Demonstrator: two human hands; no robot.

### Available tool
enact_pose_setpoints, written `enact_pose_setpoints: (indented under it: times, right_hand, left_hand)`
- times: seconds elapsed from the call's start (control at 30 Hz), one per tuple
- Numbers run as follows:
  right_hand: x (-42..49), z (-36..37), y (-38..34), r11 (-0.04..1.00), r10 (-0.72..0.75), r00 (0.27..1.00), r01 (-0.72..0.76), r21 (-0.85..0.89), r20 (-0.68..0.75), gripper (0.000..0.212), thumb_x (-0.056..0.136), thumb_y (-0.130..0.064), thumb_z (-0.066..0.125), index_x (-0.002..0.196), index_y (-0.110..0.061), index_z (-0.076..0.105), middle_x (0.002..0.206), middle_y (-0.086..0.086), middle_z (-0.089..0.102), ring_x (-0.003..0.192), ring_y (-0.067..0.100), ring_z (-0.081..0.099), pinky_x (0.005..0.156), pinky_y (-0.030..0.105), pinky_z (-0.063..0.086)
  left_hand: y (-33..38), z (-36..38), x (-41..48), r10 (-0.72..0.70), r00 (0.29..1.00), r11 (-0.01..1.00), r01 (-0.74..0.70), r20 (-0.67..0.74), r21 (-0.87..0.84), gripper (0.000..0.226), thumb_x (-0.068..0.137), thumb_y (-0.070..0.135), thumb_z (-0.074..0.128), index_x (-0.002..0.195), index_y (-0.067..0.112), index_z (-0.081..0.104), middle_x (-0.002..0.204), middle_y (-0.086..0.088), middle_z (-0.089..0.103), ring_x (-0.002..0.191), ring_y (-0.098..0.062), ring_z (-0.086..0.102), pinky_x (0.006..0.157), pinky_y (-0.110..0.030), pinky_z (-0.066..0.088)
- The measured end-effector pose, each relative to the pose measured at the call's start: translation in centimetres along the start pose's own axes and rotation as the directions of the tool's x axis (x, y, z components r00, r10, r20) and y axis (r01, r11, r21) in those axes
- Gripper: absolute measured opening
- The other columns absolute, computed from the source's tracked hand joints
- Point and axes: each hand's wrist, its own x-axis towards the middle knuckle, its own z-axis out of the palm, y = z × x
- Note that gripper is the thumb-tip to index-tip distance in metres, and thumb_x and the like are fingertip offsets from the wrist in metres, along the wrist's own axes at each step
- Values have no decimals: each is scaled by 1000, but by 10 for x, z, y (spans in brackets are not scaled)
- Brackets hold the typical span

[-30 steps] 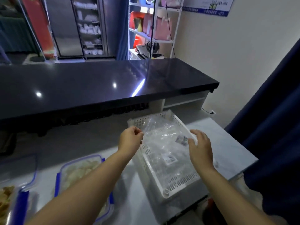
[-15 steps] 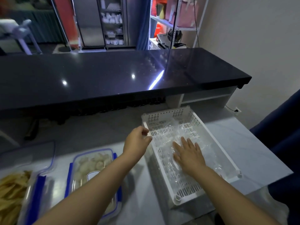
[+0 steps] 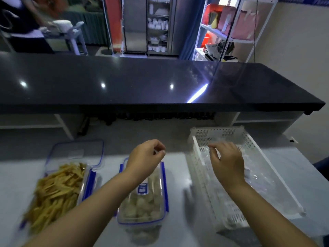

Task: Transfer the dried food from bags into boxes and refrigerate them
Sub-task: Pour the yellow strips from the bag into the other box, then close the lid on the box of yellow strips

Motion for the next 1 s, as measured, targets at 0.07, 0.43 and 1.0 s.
enact_pose_setpoints:
  times: [0.07,0.43,1.0]
  right_hand:
    - [5,16,-37,993,-105,994,103,53,37,28,86,-22,47,85,-11,73,80,4,71,75,24,62,70,30,44]
    - [-5,132,-246,941,-305,880,220,258,365,22,89,-19,53,94,-15,73,91,-3,71,88,19,62,76,35,52]
    - [-9,242,-291,959,212,647,-283,-27,732,36,90,-7,54,126,-10,59,122,12,64,108,28,60,89,30,45]
  left_hand:
    - [-18,-30,-11,-6,999,1000,7,-47,19,4,88,26,59,90,28,62,81,16,60,77,-2,57,68,-23,49]
    - [-168,-197,-58,-299,902,952,303,-312,-36,10,90,24,56,86,28,64,80,12,65,76,-6,59,65,-28,49]
    - [-310,-216,-22,-462,876,877,475,-138,75,39,84,4,56,123,1,52,116,-17,61,103,-32,57,74,-29,39]
